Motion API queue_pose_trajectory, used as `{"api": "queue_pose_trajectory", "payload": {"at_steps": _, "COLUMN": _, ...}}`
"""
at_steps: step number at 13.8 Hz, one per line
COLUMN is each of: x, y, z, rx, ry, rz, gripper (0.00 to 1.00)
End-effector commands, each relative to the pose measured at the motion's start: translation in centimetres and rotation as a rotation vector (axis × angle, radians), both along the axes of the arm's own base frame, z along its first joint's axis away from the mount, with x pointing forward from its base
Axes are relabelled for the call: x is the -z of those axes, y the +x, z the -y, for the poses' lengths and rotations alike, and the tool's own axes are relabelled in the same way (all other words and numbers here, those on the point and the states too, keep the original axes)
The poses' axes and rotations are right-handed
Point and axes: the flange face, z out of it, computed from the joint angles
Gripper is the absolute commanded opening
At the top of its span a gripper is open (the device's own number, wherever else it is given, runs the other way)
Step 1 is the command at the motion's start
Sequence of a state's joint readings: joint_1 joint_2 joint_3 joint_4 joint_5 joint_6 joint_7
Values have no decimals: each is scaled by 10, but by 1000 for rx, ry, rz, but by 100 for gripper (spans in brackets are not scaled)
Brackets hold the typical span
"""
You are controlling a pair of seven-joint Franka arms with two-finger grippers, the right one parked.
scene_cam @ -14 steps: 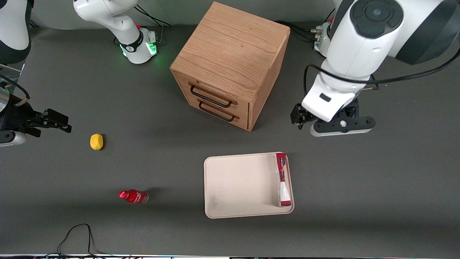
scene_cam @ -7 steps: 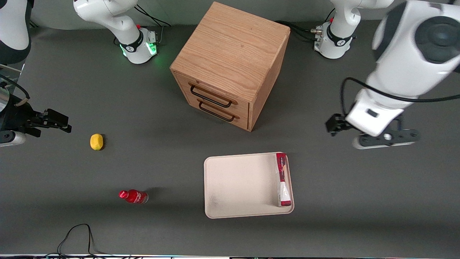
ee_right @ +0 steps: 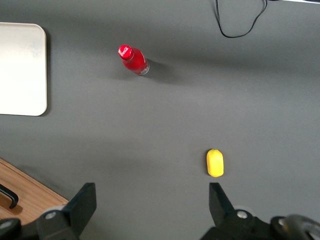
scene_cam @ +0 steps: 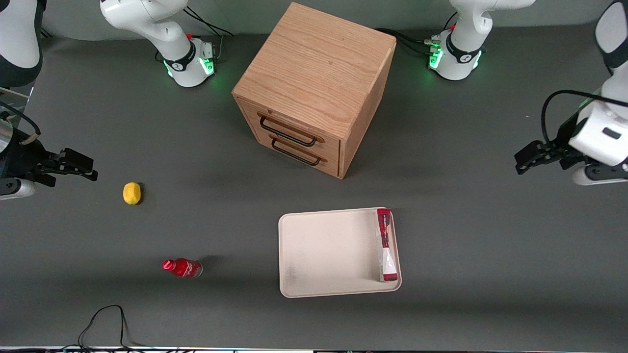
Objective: Place red cookie box on tray
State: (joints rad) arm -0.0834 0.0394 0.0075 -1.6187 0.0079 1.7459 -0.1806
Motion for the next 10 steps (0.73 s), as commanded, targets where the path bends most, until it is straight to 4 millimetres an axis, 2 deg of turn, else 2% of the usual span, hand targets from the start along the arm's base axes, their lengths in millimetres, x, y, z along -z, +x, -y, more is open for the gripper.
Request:
{"api": "queue_pose_trajectory", "payload": {"at_steps": 1, "x": -9, "y": -14, "z": -11, "rx": 17, "ry": -15, "rz": 12, "gripper": 100}}
{"api": "queue_pose_trajectory", "payload": {"at_steps": 4, "x": -20, "y": -14, "z": -12, "rx": -1, "ry": -12, "rz": 19, "gripper": 100}}
{"api": "queue_pose_trajectory", "payload": {"at_steps": 7, "x": -29, "y": -24, "z": -29, "rx": -21, "ry": -20, "rz": 8, "gripper": 100}}
{"api": "queue_pose_trajectory", "payload": {"at_steps": 9, "x": -34, "y": -35, "z": -27, "rx": -8, "ry": -15, "rz": -35, "gripper": 100}}
{"api": "queue_pose_trajectory", "payload": {"at_steps": 10, "x": -34, "y": -40, "z": -17, "rx": 13, "ry": -11, "rz": -65, "gripper": 100}}
